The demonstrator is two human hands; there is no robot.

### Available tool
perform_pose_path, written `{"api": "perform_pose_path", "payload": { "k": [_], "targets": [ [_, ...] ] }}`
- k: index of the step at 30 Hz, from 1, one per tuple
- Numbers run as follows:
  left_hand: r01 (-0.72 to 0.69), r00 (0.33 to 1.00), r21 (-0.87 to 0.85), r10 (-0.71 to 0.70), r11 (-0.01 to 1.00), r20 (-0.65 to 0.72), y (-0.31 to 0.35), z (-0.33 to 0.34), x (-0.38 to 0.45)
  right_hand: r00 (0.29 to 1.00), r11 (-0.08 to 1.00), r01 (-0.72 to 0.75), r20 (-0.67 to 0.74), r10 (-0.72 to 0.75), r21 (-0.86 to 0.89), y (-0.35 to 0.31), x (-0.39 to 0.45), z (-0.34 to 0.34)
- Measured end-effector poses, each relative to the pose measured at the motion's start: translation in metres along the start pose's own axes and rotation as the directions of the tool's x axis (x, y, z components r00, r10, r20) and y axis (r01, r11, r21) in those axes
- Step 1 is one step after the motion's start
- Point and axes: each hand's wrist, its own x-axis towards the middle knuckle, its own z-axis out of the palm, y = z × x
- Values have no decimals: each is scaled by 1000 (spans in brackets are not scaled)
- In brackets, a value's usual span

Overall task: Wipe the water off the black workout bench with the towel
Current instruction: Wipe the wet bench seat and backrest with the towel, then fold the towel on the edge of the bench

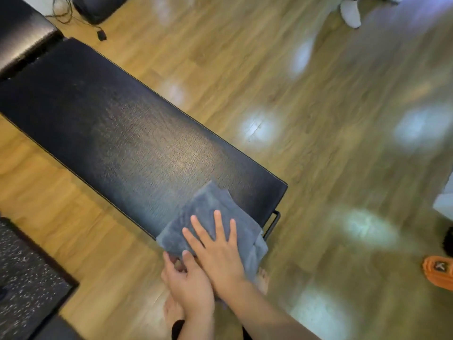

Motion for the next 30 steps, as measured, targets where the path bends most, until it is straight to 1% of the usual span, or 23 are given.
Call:
{"api": "perform_pose_path", "payload": {
  "k": [1,3,5,7,10,12,14,15,16,17,18,19,20,22,24,26,27,30],
  "targets": [
    [69,998,-45,-69,997,-1,-5,-2,-1,1000,1000,9,0,-9,3,0,-14,5],
    [178,982,-107,-170,978,76,-16,-8,-4,999,998,31,15,-32,51,7,-37,8],
    [252,961,-162,-227,954,159,-25,-15,-7,997,989,67,30,-71,134,17,-47,2],
    [303,942,-216,-258,928,214,-28,-18,-6,992,974,106,46,-117,200,25,-52,-6],
    [352,920,-287,-273,891,281,-32,-21,-5,986,942,131,55,-155,309,34,-57,-17],
    [336,922,-324,-239,884,305,-33,-26,-6,989,920,123,30,-145,371,38,-59,-23],
    [299,922,-322,-185,898,339,-39,-36,-8,995,907,95,0,-104,411,40,-55,-30],
    [284,915,-324,-154,902,374,-42,-43,-10,994,922,105,-45,-95,372,41,-51,-34],
    [267,901,-322,-116,908,418,-46,-49,-13,989,947,131,-104,-104,295,41,-48,-40],
    [250,886,-323,-80,913,458,-49,-58,-18,980,966,165,-147,-136,201,39,-45,-45],
    [231,873,-307,-57,923,485,-57,-66,-20,972,971,205,-144,-187,120,37,-43,-52],
    [209,866,-305,-31,929,500,-66,-74,-23,964,966,253,-93,-248,54,35,-42,-57],
    [183,863,-287,-14,940,505,-76,-84,-26,949,949,317,-12,-317,-1,32,-42,-62],
    [148,860,-242,-4,959,510,-98,-106,-31,879,879,469,145,-455,-88,23,-46,-62],
    [139,858,-207,-14,968,513,-125,-129,-39,812,827,557,257,-524,-71,10,-61,-52],
    [101,877,-205,10,974,481,-150,-150,-50,775,825,565,340,-533,5,-1,-85,-32],
    [85,891,-218,24,972,453,-162,-159,-54,768,831,556,365,-526,29,-7,-95,-21],
    [54,917,-241,47,969,395,-197,-173,-62,780,840,541,341,-524,53,-19,-118,15]
  ]
}}
